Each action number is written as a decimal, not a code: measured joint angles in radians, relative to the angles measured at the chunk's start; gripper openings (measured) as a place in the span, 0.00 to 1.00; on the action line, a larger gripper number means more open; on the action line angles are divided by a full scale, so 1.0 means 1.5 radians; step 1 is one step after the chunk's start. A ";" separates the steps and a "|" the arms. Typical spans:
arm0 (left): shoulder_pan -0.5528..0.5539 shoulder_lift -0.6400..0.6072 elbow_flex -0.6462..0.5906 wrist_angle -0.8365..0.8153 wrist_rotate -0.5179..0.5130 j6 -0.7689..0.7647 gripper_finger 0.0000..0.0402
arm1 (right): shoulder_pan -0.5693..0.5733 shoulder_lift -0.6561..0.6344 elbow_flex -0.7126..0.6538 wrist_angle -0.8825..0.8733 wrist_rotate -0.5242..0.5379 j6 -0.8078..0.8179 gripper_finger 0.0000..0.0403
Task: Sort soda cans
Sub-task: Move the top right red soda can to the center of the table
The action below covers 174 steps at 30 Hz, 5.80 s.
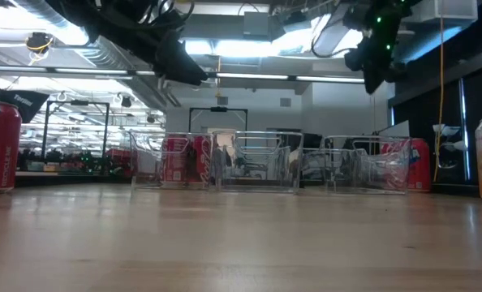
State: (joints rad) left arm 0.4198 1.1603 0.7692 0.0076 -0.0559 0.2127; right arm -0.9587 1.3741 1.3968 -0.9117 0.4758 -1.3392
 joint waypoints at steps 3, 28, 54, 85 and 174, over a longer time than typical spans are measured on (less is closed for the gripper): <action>0.000 0.000 0.000 0.000 0.000 0.004 0.84 | -0.024 0.023 0.003 -0.005 -0.016 0.000 0.12; 0.000 0.000 0.000 0.002 0.000 0.022 0.84 | -0.042 0.115 0.003 -0.096 -0.079 0.050 0.86; -0.001 0.000 0.000 0.002 0.000 0.020 0.84 | -0.042 0.213 0.002 -0.120 -0.045 0.108 0.86; -0.001 0.000 0.000 0.002 0.000 0.020 0.84 | -0.042 0.343 0.002 -0.177 0.038 0.127 0.86; 0.000 0.000 -0.018 -0.015 0.000 -0.035 0.84 | 0.792 0.346 0.113 -0.137 0.011 -0.037 0.71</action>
State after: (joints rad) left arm 0.4194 1.1603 0.7422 -0.0154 -0.0559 0.1608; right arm 0.2295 1.8935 1.5658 -1.1166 0.4923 -1.3945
